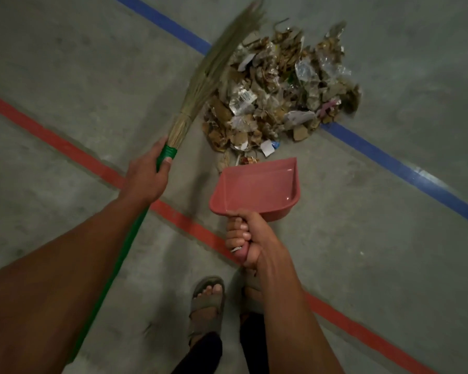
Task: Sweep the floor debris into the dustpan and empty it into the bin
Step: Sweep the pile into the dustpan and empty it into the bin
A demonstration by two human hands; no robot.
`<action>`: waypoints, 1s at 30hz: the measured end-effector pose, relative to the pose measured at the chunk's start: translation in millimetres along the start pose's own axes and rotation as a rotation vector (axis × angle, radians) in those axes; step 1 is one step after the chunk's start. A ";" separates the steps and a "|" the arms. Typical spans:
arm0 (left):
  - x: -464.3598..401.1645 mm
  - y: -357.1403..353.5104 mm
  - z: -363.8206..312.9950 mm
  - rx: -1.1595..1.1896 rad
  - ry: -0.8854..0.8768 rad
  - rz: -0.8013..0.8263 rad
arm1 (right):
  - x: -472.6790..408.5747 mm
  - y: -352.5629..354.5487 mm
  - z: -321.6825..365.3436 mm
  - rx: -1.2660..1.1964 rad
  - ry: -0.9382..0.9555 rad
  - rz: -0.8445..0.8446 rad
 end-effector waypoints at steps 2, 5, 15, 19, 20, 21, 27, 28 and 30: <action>-10.2 3.1 -2.2 0.024 0.023 -0.011 | -7.6 3.7 1.3 -0.022 -0.036 0.027; -29.3 2.5 -2.5 0.029 0.034 -0.026 | -21.2 11.4 0.3 -0.072 -0.076 0.038; -83.7 -31.3 7.5 0.090 0.007 0.014 | -63.6 24.0 -40.1 -0.252 -0.159 0.067; -97.4 -44.9 15.5 0.102 0.002 0.071 | -91.3 31.0 -52.8 -0.221 -0.130 0.080; -101.4 -48.4 16.9 0.100 -0.005 0.080 | -99.7 33.6 -51.7 -0.186 -0.110 0.068; -107.6 -53.1 20.3 0.091 -0.010 0.092 | -110.0 35.9 -51.3 -0.162 -0.092 0.057; -144.3 -75.2 36.9 0.084 -0.076 0.155 | -174.6 45.6 -31.2 -0.090 0.019 0.126; -148.6 -78.1 37.1 0.083 -0.088 0.162 | -183.9 44.1 -24.3 -0.092 0.029 0.156; -159.5 -83.9 36.1 0.079 -0.110 0.162 | -202.7 39.0 -8.9 -0.081 0.054 0.175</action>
Point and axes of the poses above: each hand's wrist, its own x-axis away from the middle knuckle, its own y-axis out of the back of the hand, z = x × y, the point moved 3 cm from there along -x, towards the middle knuckle, and after that the axes turned 15 degrees about y, right-handed, at the moved point
